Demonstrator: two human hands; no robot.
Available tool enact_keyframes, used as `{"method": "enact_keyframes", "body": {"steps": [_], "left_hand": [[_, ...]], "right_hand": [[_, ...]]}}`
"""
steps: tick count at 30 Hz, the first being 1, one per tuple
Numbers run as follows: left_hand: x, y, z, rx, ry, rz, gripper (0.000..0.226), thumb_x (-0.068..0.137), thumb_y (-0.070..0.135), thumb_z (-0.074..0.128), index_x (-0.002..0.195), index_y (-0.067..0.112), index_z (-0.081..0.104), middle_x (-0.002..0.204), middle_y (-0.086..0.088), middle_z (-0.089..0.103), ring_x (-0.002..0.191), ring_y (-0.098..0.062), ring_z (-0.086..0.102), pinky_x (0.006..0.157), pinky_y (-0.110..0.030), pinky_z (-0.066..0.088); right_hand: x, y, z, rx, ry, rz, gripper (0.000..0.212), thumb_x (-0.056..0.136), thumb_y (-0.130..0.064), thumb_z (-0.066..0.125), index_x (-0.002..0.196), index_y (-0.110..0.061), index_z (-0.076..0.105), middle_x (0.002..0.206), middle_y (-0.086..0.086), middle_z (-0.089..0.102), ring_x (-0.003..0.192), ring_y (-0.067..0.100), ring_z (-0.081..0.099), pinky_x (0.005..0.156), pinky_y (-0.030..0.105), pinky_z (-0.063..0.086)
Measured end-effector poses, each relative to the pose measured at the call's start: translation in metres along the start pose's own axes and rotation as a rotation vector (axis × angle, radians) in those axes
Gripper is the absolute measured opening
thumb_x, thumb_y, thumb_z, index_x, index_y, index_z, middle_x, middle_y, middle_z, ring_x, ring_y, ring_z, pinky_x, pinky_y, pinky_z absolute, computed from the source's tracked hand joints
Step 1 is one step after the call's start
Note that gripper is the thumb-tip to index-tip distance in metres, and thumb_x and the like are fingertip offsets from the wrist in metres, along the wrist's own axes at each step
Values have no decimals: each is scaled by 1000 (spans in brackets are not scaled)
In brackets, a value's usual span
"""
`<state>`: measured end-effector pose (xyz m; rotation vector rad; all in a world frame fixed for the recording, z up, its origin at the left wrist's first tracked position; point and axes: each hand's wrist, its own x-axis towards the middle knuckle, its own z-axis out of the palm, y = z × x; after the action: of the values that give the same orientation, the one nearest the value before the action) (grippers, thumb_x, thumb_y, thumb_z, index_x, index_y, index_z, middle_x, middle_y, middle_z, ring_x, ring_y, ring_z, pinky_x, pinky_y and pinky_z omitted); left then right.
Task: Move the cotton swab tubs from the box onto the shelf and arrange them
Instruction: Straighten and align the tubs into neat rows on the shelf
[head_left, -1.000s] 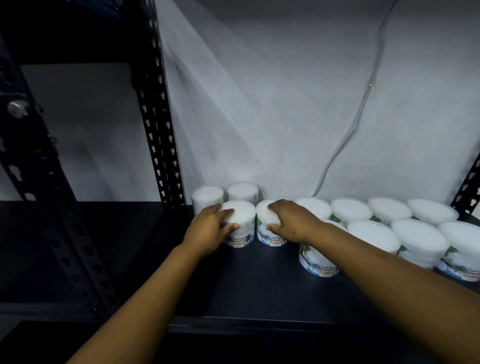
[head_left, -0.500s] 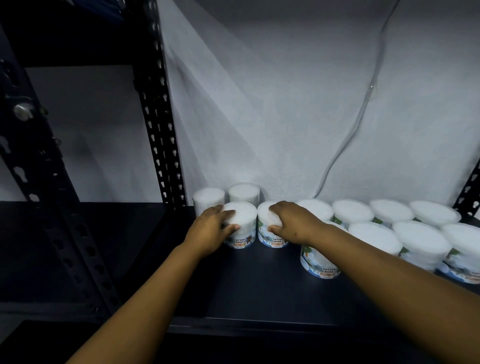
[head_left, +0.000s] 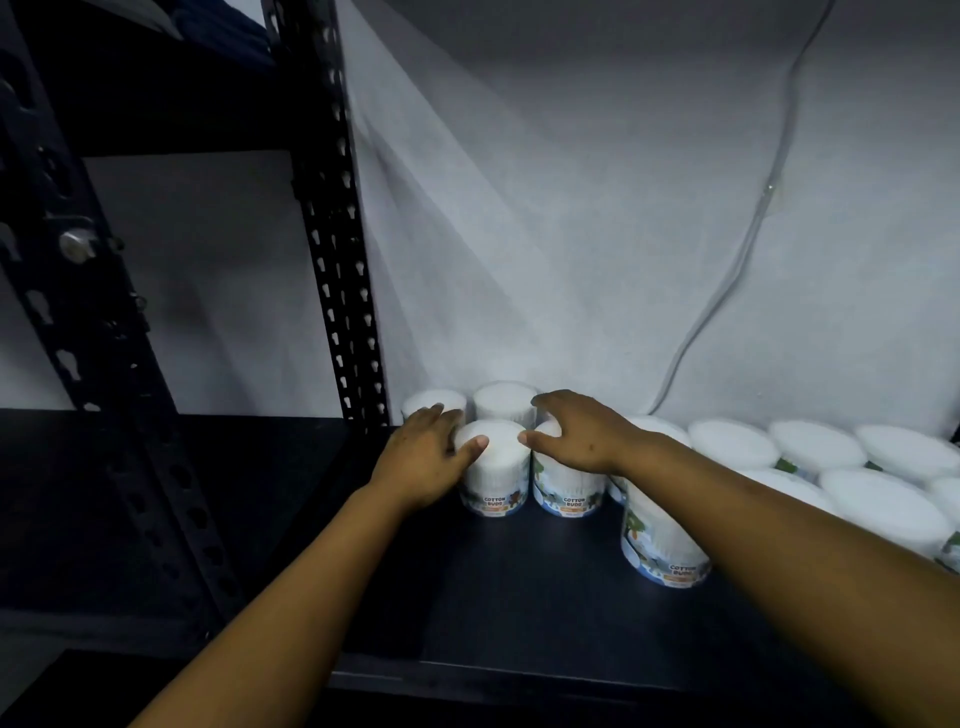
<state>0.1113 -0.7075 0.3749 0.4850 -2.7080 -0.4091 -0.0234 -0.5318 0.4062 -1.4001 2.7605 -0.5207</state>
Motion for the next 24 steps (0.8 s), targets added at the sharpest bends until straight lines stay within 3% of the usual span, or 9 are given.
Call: {"method": "enact_keyframes", "body": {"steps": [8, 17, 24], "left_hand": [[30, -15, -19, 131, -62, -76, 68, 93, 60, 37, 146, 19, 31, 154, -10, 27, 142, -26, 23, 114, -37, 20], [65, -38, -9, 114, -143, -134, 69, 93, 59, 37, 150, 23, 22, 159, -11, 13, 146, -28, 13, 117, -36, 12], [74, -50, 6, 37, -177, -168, 82, 81, 60, 58, 148, 27, 25, 157, -10, 18, 141, -29, 25, 114, -39, 27]], "right_hand": [[57, -4, 4, 15, -120, 6, 78, 89, -61, 46, 150, -20, 20, 156, 7, 23, 142, 25, 25, 115, 40, 25], [105, -2, 21, -15, -141, 79, 83, 82, -63, 55, 148, -24, 24, 148, 12, 31, 134, 31, 35, 105, 41, 37], [115, -6, 24, -5, -114, 82, 83, 79, -57, 64, 146, -21, 31, 146, 9, 35, 132, 26, 38, 100, 33, 36]]}}
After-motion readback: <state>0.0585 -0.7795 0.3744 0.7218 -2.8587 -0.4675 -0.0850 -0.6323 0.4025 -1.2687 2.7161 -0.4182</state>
